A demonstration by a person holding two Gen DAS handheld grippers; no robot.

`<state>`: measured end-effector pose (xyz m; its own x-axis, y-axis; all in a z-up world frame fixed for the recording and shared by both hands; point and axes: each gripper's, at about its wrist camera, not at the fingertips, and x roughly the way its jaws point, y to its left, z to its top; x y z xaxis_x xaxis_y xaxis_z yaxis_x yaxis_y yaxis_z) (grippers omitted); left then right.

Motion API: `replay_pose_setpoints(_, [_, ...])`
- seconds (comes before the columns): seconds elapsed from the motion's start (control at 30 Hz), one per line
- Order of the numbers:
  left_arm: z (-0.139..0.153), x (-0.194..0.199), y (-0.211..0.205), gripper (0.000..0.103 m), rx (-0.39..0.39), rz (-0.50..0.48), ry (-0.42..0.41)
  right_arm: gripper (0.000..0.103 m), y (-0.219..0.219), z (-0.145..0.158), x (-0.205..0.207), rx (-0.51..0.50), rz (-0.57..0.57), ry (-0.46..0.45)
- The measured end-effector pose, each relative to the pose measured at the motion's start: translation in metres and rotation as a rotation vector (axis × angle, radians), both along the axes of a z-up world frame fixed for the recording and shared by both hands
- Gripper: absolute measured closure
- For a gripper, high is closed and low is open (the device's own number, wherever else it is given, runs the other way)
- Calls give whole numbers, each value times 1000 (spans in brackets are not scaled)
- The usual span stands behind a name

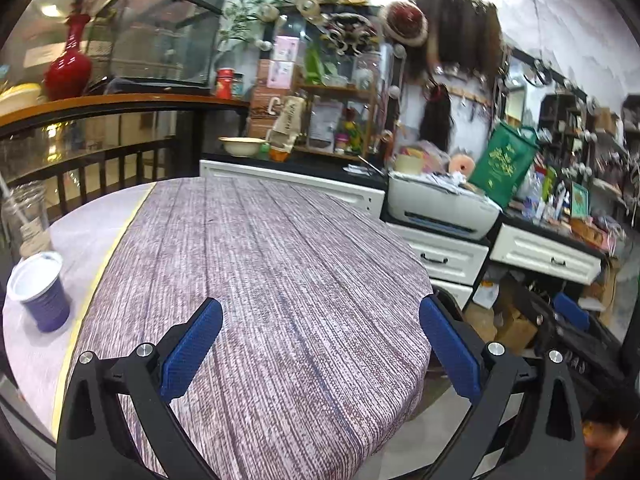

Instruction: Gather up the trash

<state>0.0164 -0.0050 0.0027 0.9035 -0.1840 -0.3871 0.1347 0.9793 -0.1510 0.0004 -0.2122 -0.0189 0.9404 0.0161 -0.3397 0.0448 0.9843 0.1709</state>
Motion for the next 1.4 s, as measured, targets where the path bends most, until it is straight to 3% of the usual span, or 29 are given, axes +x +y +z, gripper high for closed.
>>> replay_pose_setpoints(0.2, [5, -17, 1, 6, -21, 33, -39, 6, 11, 1, -20, -34, 46, -27])
replay_pose_setpoints(0.5, [3, -20, -3, 6, -12, 37, -23, 6, 21, 8, -35, -108, 86, -113])
replay_pose_setpoints(1.4, [3, -21, 5, 6, -11, 49, -23, 6, 13, 3, -26, -82, 73, -75])
